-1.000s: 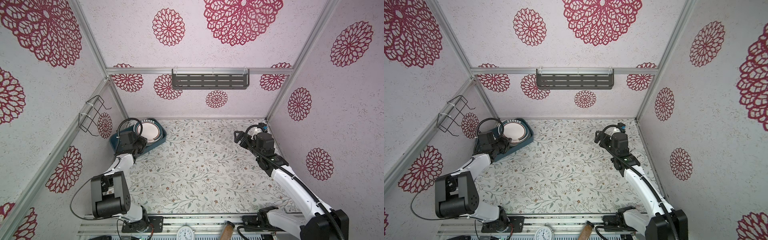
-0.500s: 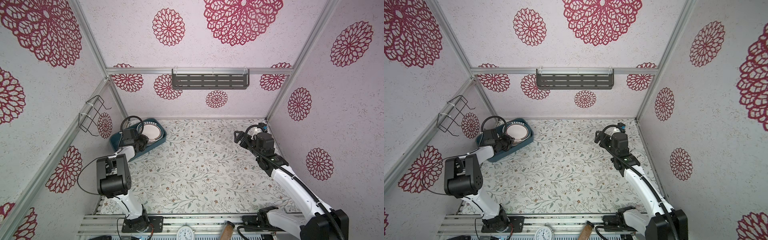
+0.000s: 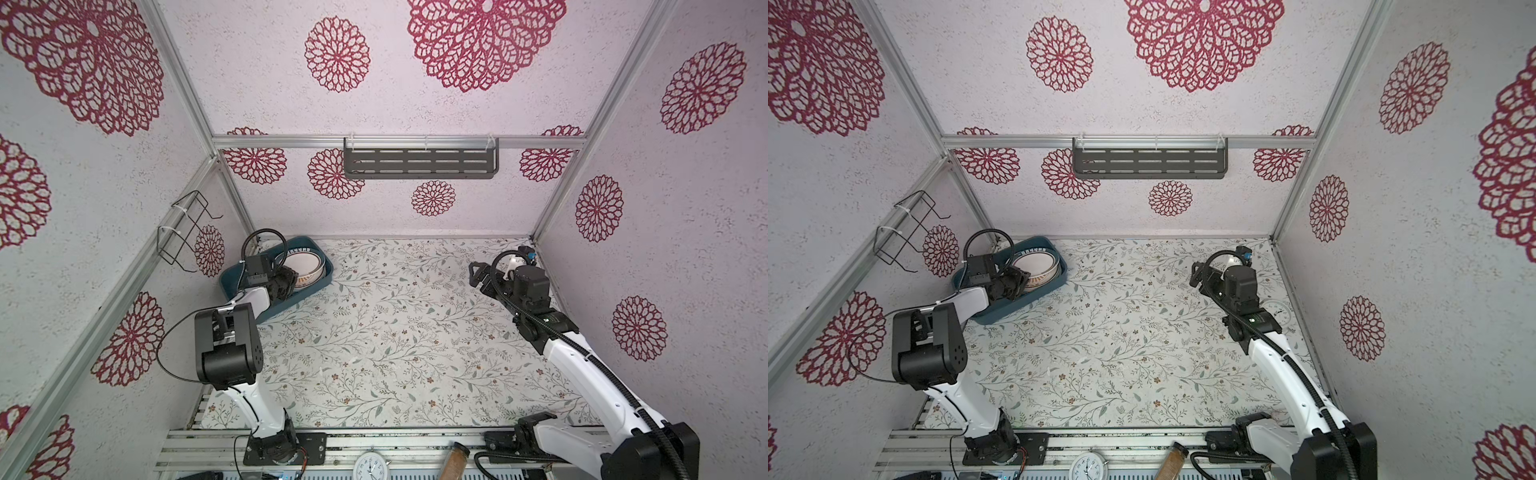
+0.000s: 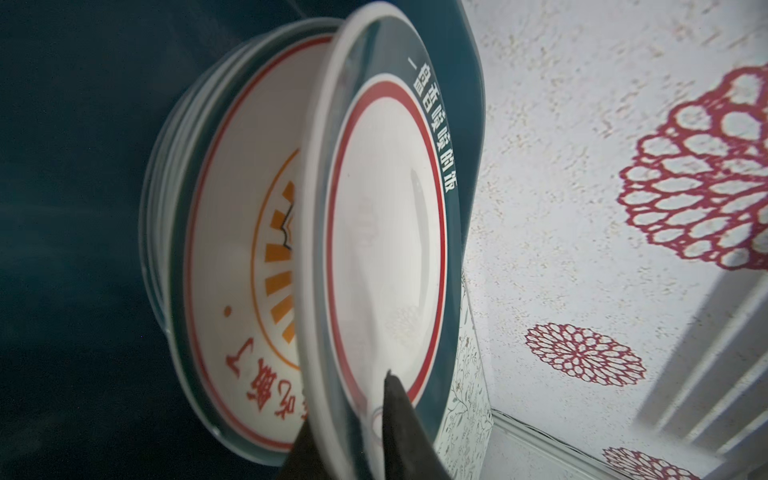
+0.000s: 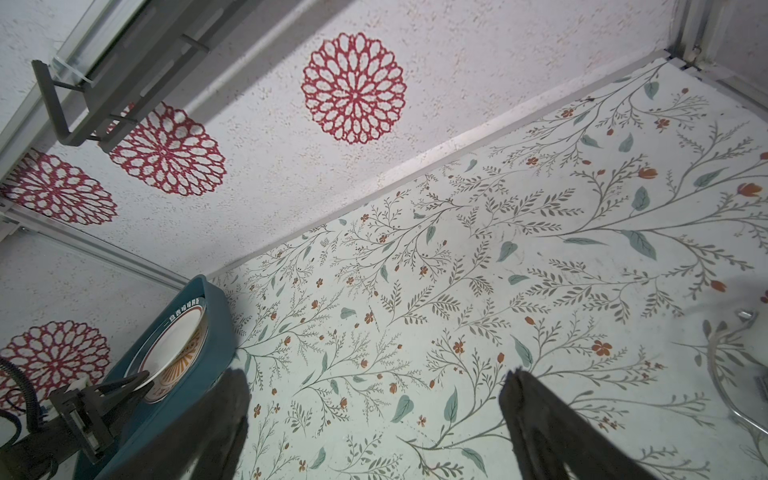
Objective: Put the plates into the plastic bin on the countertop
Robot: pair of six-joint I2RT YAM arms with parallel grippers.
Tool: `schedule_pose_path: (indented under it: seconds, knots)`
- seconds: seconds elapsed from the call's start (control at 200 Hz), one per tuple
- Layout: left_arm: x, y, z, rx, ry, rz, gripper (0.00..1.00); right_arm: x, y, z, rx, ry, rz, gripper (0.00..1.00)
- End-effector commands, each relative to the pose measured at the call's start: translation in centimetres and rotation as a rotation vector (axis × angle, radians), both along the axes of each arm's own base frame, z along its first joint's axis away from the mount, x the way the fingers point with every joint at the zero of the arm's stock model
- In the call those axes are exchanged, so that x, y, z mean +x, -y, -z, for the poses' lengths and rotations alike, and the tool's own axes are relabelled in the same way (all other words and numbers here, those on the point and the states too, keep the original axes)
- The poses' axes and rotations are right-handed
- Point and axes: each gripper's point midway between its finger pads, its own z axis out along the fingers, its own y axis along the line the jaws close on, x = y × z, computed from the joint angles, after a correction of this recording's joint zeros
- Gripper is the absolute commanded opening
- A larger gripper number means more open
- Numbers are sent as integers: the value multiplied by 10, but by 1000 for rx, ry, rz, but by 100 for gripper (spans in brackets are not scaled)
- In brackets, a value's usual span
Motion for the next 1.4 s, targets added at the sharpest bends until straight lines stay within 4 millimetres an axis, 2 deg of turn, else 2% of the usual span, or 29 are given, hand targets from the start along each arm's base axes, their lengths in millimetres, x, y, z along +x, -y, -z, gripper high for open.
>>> schedule_pose_path:
  seconds: [0.0,0.22,0.405,0.535,0.676,0.876,1.001,1.136,1.196,1.301,1.396]
  knots:
    - [2,7,-10,28,13,43,30,5,4,-20,-5,53,14,99]
    - [-1,10,-18,87,-13,60,44,6,4,-16,-8,48,12,99]
    - [-6,2,-24,139,-36,42,55,5,5,-18,-12,52,12,99]
    - [-17,-6,-29,194,-66,13,61,5,8,-16,-21,48,21,99]
    - [-26,-13,-42,239,-47,-26,65,4,10,-14,-28,47,24,99]
    - [-37,-14,-72,309,0,-16,78,4,18,-15,-57,50,39,99]
    - [-52,-7,-101,419,78,1,88,0,32,-11,-115,44,89,99]
    - [-86,-10,-129,608,114,-26,99,-10,63,2,-239,13,200,99]
    - [-101,-15,-140,678,140,-51,97,-16,75,13,-298,-10,243,99]
    - [-130,-31,-148,819,173,-117,97,-29,105,36,-414,-52,368,99]
    - [-151,-42,-138,951,207,-157,97,-40,127,56,-498,-69,464,99]
